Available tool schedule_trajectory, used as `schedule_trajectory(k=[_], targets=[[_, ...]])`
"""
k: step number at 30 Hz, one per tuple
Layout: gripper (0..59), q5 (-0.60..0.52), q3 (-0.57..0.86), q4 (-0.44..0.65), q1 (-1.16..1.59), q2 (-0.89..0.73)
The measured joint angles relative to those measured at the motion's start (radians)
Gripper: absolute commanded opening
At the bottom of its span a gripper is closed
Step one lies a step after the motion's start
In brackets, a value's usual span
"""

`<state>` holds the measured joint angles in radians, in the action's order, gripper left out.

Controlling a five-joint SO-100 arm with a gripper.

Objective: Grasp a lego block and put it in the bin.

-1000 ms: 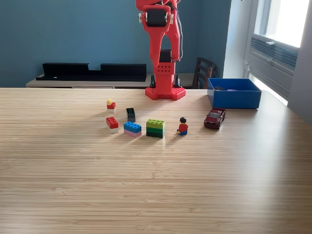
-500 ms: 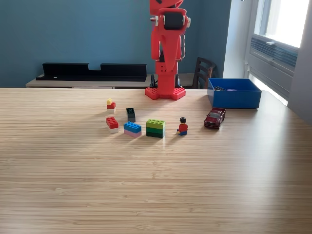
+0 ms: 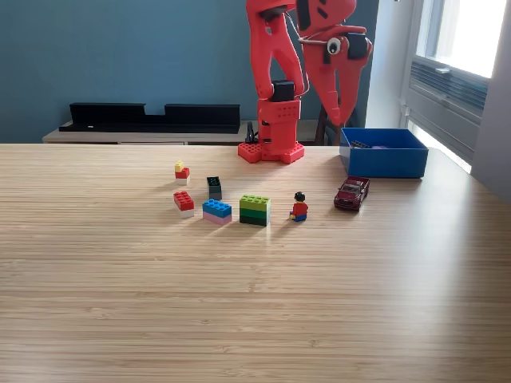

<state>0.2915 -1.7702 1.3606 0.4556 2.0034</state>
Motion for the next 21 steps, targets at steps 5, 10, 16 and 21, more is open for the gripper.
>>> schedule_trajectory(k=[5, 10, 16, 21], targets=[[26.2, 0.115, 0.0, 0.0, 0.006, -0.17], [35.2, 0.204, 0.002, 0.0, 0.017, -0.324], [39.3, 0.262, 0.043, -0.002, 0.034, -0.469], [39.2, 0.288, 0.072, -0.012, 0.044, -0.54]])
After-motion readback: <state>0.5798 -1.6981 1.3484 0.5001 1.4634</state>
